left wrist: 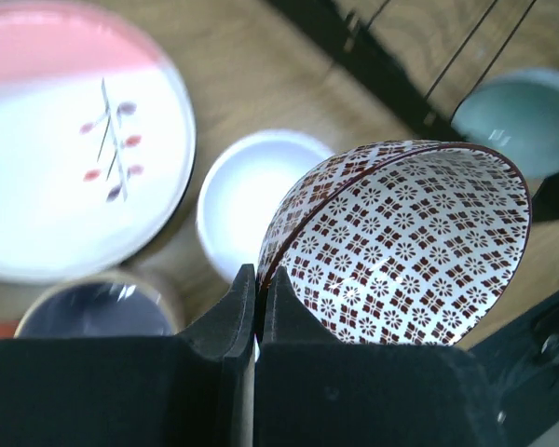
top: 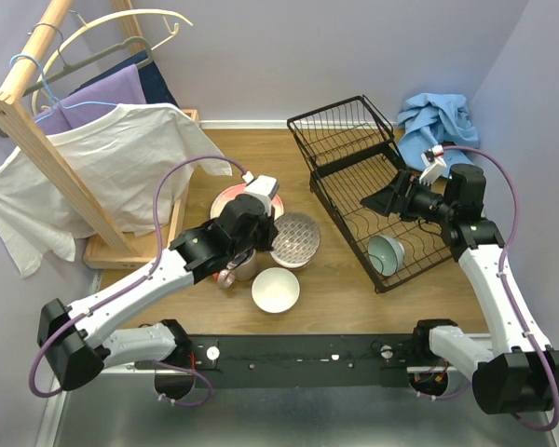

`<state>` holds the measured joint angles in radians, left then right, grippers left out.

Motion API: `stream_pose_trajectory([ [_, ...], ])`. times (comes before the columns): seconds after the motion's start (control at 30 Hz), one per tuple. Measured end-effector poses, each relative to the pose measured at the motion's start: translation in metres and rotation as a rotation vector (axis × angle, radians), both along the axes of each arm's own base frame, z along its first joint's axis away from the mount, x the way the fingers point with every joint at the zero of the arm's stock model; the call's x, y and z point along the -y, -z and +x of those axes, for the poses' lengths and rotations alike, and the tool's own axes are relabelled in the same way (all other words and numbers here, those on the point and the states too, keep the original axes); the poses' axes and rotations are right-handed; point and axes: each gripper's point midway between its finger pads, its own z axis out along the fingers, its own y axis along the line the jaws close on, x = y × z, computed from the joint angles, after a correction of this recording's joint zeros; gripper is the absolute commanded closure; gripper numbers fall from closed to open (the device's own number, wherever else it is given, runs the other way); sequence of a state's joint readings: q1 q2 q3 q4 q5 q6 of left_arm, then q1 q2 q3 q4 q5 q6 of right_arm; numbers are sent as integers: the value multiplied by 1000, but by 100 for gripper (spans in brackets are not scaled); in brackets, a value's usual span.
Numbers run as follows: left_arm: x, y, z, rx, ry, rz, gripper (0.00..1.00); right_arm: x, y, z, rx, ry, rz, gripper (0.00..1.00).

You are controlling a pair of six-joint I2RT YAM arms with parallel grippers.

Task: Unload the mixed dishes from the dish rack
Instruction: Place the bowl at the center of the board.

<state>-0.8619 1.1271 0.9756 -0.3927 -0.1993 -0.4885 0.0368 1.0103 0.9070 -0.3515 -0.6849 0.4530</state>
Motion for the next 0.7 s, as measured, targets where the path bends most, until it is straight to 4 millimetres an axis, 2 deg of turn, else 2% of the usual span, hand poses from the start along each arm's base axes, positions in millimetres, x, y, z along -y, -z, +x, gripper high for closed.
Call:
stream_pose_trajectory([
  [0.2, -37, 38, -38, -119, 21, 149, 100, 17, 19, 8, -16, 56, -119, 0],
  [0.37, -54, 71, -61, -220, 42, 238, 100, 25, 28, 13, -16, 80, -183, 0],
  [0.5, -58, 85, -72, -277, 61, 268, 100, 30, 33, 15, -18, 94, -214, 0],
  [0.7, -52, 98, -82, -331, 103, 292, 100, 37, 37, 17, -16, 114, -254, 0],
])
